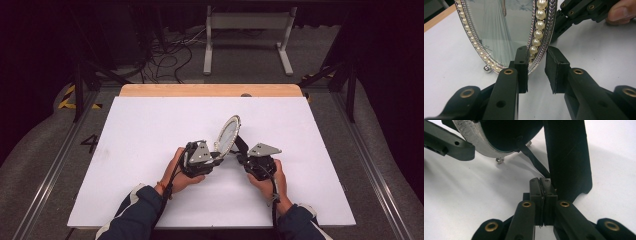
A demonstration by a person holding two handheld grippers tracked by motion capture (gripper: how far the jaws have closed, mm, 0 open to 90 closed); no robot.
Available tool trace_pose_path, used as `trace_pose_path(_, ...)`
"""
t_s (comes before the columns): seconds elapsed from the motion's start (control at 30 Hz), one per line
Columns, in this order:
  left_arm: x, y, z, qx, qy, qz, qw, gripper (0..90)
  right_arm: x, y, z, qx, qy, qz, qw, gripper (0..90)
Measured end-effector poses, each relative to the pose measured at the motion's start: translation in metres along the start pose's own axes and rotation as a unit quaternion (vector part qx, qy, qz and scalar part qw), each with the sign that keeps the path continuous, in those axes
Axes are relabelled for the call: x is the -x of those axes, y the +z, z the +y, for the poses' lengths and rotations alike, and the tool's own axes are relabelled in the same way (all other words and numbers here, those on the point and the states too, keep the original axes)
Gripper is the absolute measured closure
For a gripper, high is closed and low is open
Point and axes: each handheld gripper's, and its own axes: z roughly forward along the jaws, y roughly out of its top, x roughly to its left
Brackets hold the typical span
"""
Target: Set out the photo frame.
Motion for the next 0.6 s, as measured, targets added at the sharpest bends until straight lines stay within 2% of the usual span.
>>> trace_pose_path(0.2,0.0016,0.0017,0.0006,0.001,0.002,-0.001,1.0,72.4,0.0043,0.0,-0.001,0.0,0.005,0.006,1.0,89.4)
trace_pose_path(0.6,0.0034,0.0047,0.001,0.004,-0.003,0.0,1.0,72.7,0.0088,0.0002,-0.0012,0.002,-0.004,0.002,1.0,89.7)
